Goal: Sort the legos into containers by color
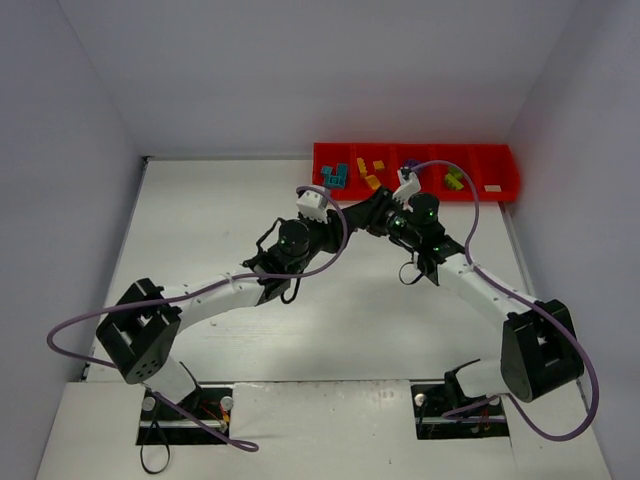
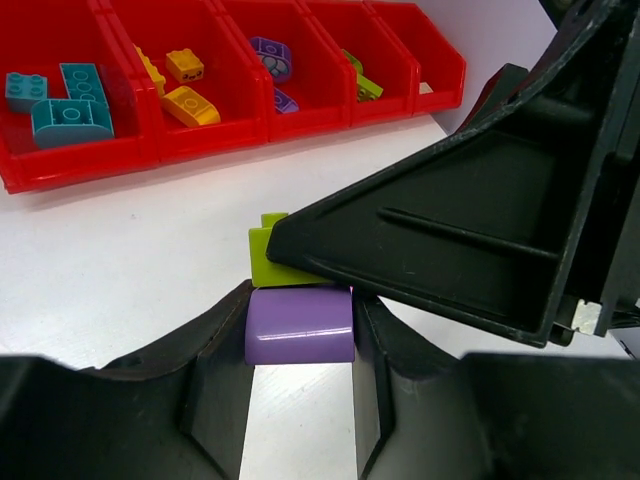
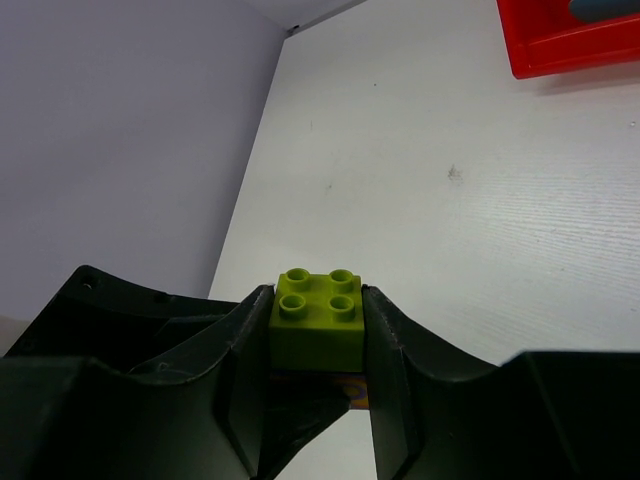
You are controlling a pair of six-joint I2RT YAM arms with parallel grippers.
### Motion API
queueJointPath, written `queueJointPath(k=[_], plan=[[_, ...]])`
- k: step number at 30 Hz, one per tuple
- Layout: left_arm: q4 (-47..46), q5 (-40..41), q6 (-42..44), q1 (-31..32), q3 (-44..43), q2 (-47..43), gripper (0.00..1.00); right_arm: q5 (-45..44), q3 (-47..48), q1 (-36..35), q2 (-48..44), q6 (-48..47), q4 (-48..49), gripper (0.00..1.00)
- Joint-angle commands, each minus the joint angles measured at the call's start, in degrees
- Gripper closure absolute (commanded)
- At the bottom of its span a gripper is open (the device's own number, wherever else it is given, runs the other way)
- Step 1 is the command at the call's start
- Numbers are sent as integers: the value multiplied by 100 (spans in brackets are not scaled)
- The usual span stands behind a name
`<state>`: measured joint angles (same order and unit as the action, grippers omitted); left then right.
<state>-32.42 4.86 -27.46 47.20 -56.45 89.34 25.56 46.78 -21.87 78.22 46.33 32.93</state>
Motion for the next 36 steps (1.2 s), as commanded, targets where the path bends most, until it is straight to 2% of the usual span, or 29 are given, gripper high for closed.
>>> queueJointPath(k=[1,12,15,16,19,23,25,30,32,34,36], plan=[[-501,-3,119,17,195,-364,100,-77,234,-46,-26,-202,381,100],[-484,-152,-198,26,1065,-1164,100,-543,787,288,431,-642,407,100],[-344,-152,-119,26,1197,-1340,100,-885,989,709,580,-870,171,100],[-256,-187,-58,26,1284,-1488,100,-1365,1095,1163,650,-1054,-108,100],[-89,-231,13,26,1338,-1664,100,-1867,1262,1586,835,-1449,-225,100],[175,-328,171,9,1504,-1867,100,-2511,1894,2160,1720,-2004,-339,100],[315,-424,197,9,1531,-1981,100,-2521,2421,2589,2099,-2005,-383,100],[623,-477,373,9,1558,-2193,100,-2302,4117,2907,3716,-2311,-1146,100],[754,-486,443,9,1558,-2280,100,-2205,4897,2977,4330,-2321,-1367,96],[808,-486,513,9,1566,-2377,100,-2161,5278,3083,4605,-2269,-1526,91],[887,-643,654,8,1575,-2439,100,-2030,5700,3136,4913,-2260,-1578,74]])
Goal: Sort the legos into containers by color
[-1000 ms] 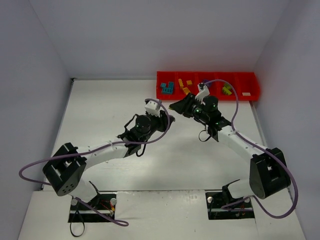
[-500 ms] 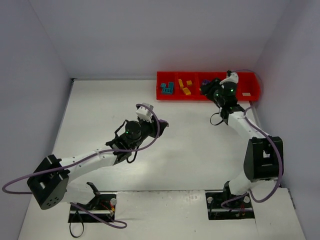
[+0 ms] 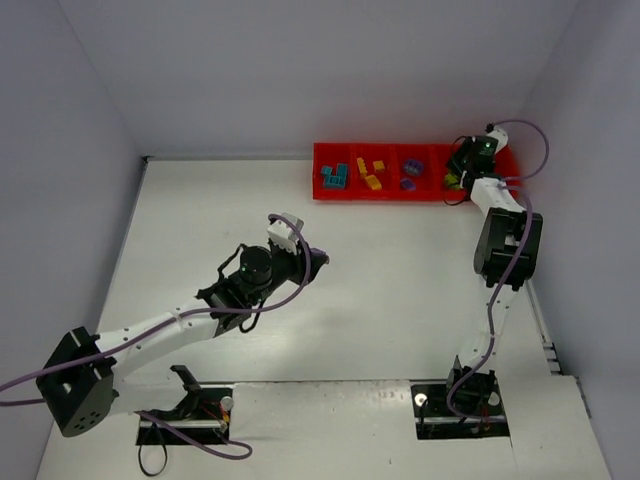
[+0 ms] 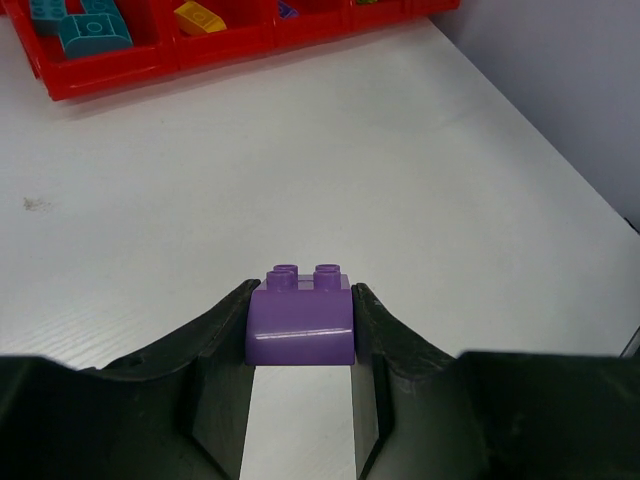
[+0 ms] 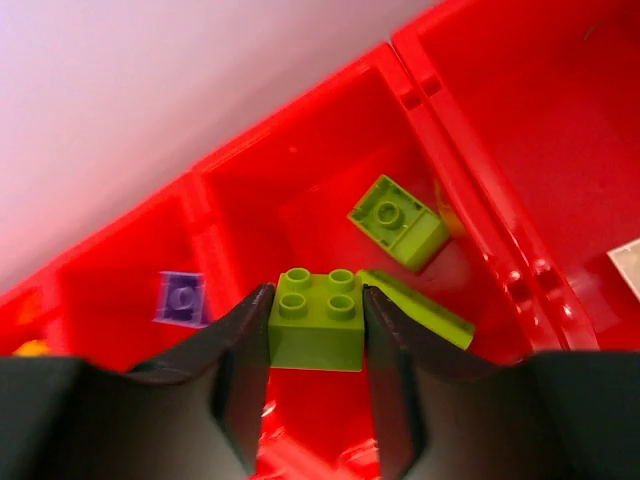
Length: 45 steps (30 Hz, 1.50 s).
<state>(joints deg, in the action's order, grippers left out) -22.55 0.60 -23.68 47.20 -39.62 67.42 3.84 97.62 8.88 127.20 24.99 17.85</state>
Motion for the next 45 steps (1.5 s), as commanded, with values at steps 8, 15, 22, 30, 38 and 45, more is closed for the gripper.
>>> queueJointPath(k=[8,15,22,30,38,45], plan=[[-390,-692,1058,-44,24,-405,100,644,1005,61,-184,-547,-343,36],[-900,-2273,146,-1036,-265,122,100,1733,-549,17,-1775,-794,-291,36],[-578,-3407,-1015,-1924,-1433,930,100,2358,-2712,-905,-3621,-1521,438,38],[592,-3488,-1016,-1978,-2568,1072,100,2587,-3811,-2592,-4879,-2139,826,34],[2052,-3329,-989,-2127,-3324,993,100,2569,-3611,-3709,-5389,-2736,422,32],[2246,-3487,-1068,-2250,-3404,878,100,2631,-3180,-4105,-5355,-3009,70,32]])
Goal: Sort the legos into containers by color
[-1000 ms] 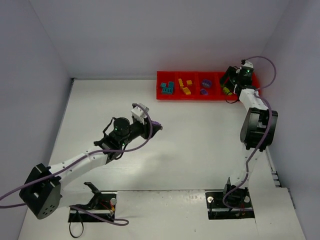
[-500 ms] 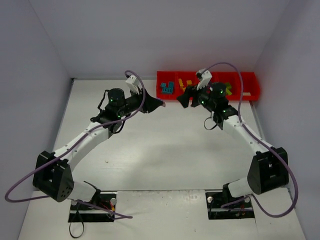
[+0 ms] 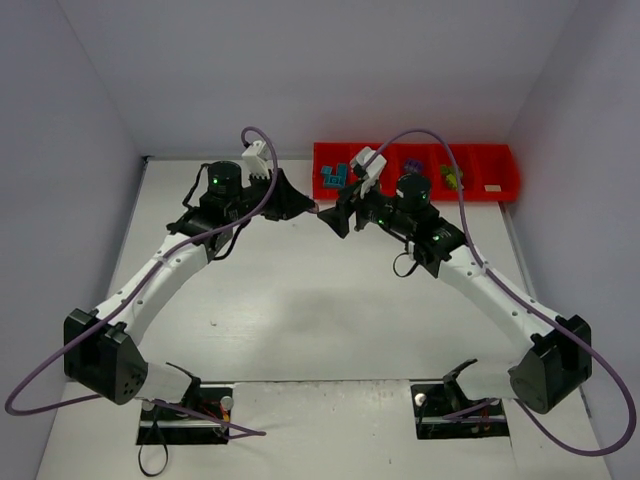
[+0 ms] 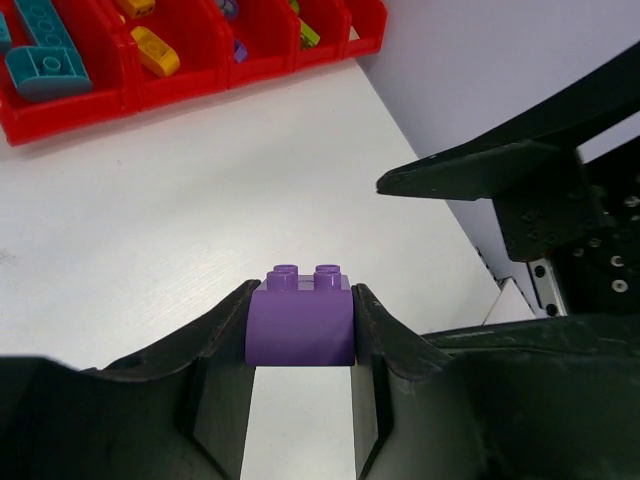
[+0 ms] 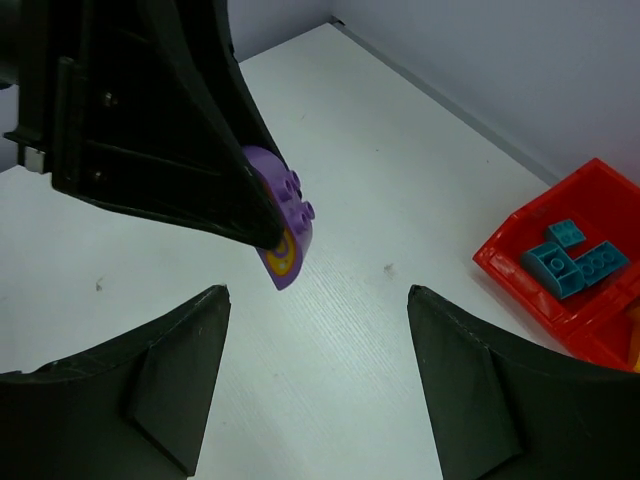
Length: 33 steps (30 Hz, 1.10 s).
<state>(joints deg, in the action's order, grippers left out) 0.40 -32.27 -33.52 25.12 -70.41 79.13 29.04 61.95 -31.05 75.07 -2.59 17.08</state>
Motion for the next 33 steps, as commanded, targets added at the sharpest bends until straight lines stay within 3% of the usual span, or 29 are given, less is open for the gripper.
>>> queueJointPath(k=[1,19,27,31,33], plan=[[-49,-227,-120,-51,-324,-302,100,102,449,-156,-81,-286,138,32],[250,-473,-331,-43,-386,-434,100,-108,739,-578,500,-550,85,37],[250,-614,-428,-52,-377,-407,100,-311,669,-639,526,-646,173,56],[328,-666,-445,-51,-394,-399,100,-469,590,-639,491,-664,252,83],[346,-649,-445,-51,-377,-425,100,-557,572,-639,482,-664,252,92]])
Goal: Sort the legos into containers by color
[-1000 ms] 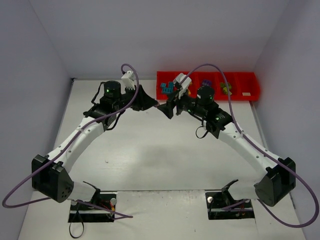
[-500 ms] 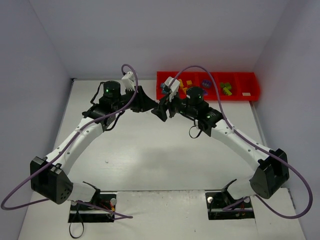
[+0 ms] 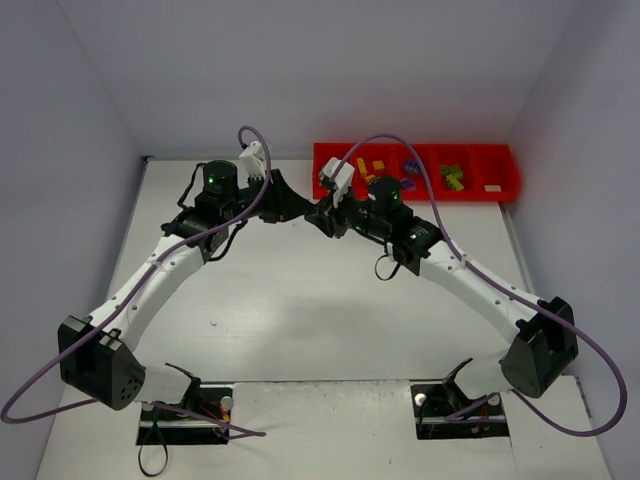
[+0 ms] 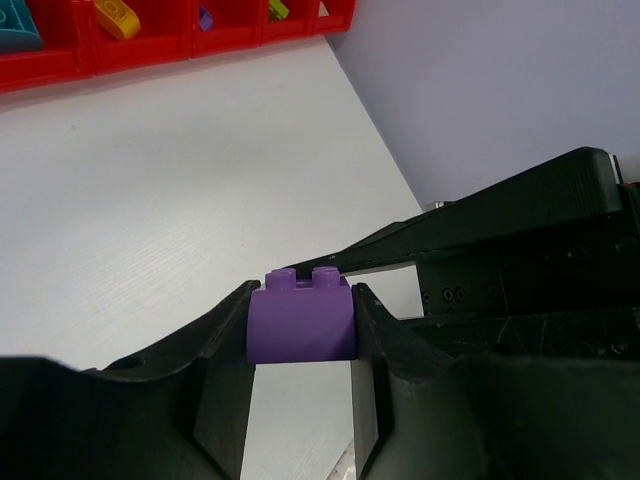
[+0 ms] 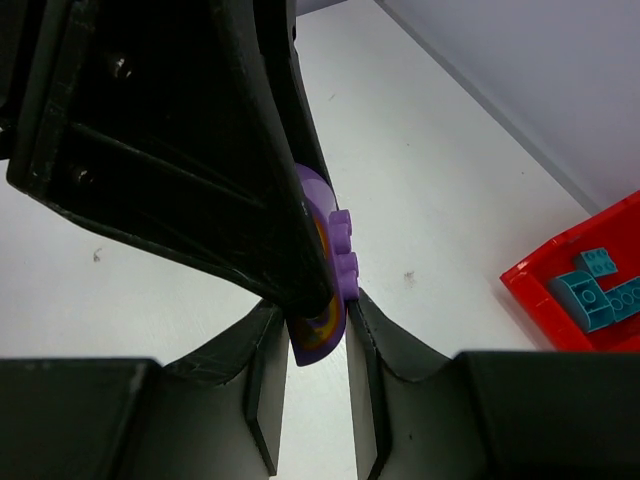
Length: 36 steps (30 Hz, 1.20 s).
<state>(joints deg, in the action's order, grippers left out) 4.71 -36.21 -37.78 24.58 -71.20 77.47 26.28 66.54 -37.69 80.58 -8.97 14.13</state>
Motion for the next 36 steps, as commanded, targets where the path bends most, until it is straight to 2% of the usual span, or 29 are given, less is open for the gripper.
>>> queueJointPath(k=[1,2,3,4,6,7,10,14,15,16,17,19,20,24,30,36], plan=[[-67,-247,-10,3,-281,-268,100,-308,96,25,-77,-34,556,99],[-58,-212,-1,3,-263,-276,100,-378,87,25,-68,-34,556,100],[-32,-185,7,3,-254,-294,92,-413,61,25,-68,-69,556,100],[-14,-142,16,3,-254,-303,66,-448,26,25,-68,-87,547,100],[100,-19,86,3,-254,-320,50,-536,-18,43,-51,-105,547,100],[135,43,156,3,-263,-329,36,-580,-71,43,-42,-105,521,100],[320,499,297,12,-272,-390,21,-712,-194,104,19,-79,503,100],[635,1666,639,12,-280,-671,18,-765,-195,341,300,158,468,100],[767,2365,806,12,-220,-846,18,-896,-186,472,440,237,468,100],[812,2712,894,12,-175,-943,17,-897,-133,586,520,421,477,100],[908,3316,956,3,-114,-1153,17,-1062,-89,840,703,562,485,100],[988,3715,1158,-14,62,-1452,17,-1291,181,1140,941,939,459,100],[1136,4074,1298,-23,245,-1628,17,-1780,540,1533,1386,1254,154,100],[1496,4253,1300,-23,518,-1954,16,-2257,1281,1966,1996,1530,-138,100],[1892,4455,1168,-32,1116,-2665,16,-2162,2704,2792,3393,1943,-419,100],[2341,4771,1176,-23,1345,-3334,17,-2408,3750,3118,4325,1882,-639,100]])
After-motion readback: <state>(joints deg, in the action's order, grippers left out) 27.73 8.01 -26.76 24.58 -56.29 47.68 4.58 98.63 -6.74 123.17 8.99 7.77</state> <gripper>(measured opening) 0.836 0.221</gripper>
